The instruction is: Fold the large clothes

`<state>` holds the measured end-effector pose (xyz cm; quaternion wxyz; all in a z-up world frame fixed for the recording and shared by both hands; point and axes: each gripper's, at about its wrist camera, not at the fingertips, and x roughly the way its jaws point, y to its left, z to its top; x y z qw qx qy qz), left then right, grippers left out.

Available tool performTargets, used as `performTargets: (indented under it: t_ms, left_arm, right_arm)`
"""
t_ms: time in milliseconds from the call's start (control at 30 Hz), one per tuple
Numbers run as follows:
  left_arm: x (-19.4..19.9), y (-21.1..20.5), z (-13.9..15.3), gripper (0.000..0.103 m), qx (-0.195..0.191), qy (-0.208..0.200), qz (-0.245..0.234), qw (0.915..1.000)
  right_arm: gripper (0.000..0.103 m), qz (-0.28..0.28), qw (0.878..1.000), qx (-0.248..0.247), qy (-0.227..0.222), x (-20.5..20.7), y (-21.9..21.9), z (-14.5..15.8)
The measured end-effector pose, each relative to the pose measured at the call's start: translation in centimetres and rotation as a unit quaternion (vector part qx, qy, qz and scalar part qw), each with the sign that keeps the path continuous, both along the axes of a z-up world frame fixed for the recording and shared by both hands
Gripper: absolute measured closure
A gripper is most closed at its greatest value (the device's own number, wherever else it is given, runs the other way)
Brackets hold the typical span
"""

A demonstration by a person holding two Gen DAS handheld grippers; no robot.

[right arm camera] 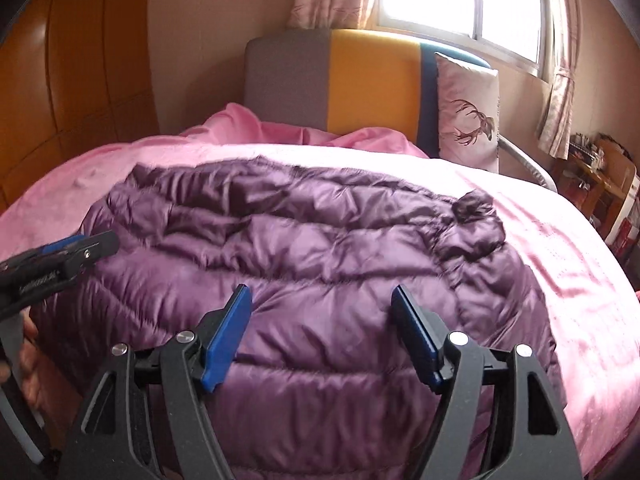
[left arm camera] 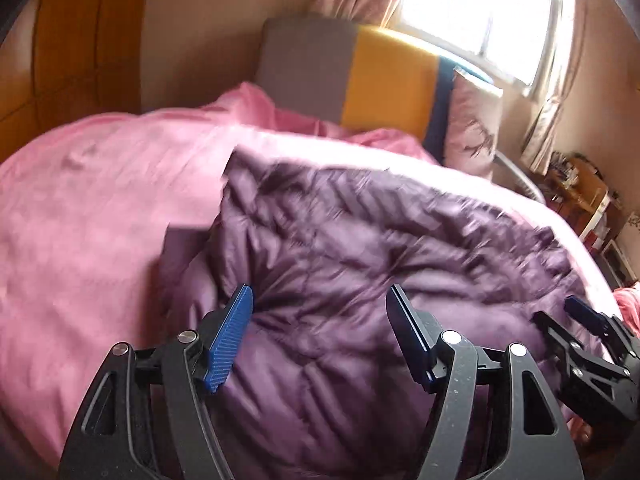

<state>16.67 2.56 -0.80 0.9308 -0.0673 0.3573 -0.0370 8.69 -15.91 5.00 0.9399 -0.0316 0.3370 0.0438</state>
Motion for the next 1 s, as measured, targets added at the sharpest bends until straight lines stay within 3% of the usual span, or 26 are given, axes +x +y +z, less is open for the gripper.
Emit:
performTargets:
  t_ms: [100,167,367,400,467,600,833,1000]
  left_arm:
    - [0.0,0.0,-1.5,0.034,0.016,0.008,-0.01,0.9998]
    - [0.4,0.3,-2.2,0.034,0.007,0.016,-0.01,0.9998]
    - [0.2,-0.5,-1.3,0.034,0.032,0.032,0.006,0.999]
    - [-0.4,-0.8,-0.4,0.034,0.034,0.023,0.01,0.9991]
    - [-1.9,-1.5,1.0,0.03,0.031,0.0,0.004,0.9995]
    - [-3.9,-2.9,3.1,0.026,0.037,-0.037,-0.019,0.9985]
    - [-4.5,-5.7,3.6,0.026,0.038,-0.039,-0.056,0.9969]
    - [-4.5,-7.0,2.6,0.026,0.043,-0.027,-0.073,0.9961]
  right_arm:
    - [0.031,-0.001,1.0,-0.018,0.01,0.2,0.5,-1.7]
    - [0.031,-0.004,1.0,-0.019,0.014,0.6,0.5,-3.1]
    - [0.03,-0.004,1.0,-0.006,0.029,0.9,-0.3,-2.7]
    - [0.03,-0.002,0.999,0.003,0.034,0.6,-0.6,-2.0]
    - [0.019,-0.004,0.999,0.028,0.035,0.0,-1.8,-0.7]
    - [0.012,-0.049,0.997,0.067,0.01,-2.0,-6.4,1.6]
    - [0.009,-0.166,0.973,0.158,0.035,-3.7,-16.7,0.7]
    - [0.005,-0.164,0.953,0.248,0.058,-4.1,-19.9,-0.8]
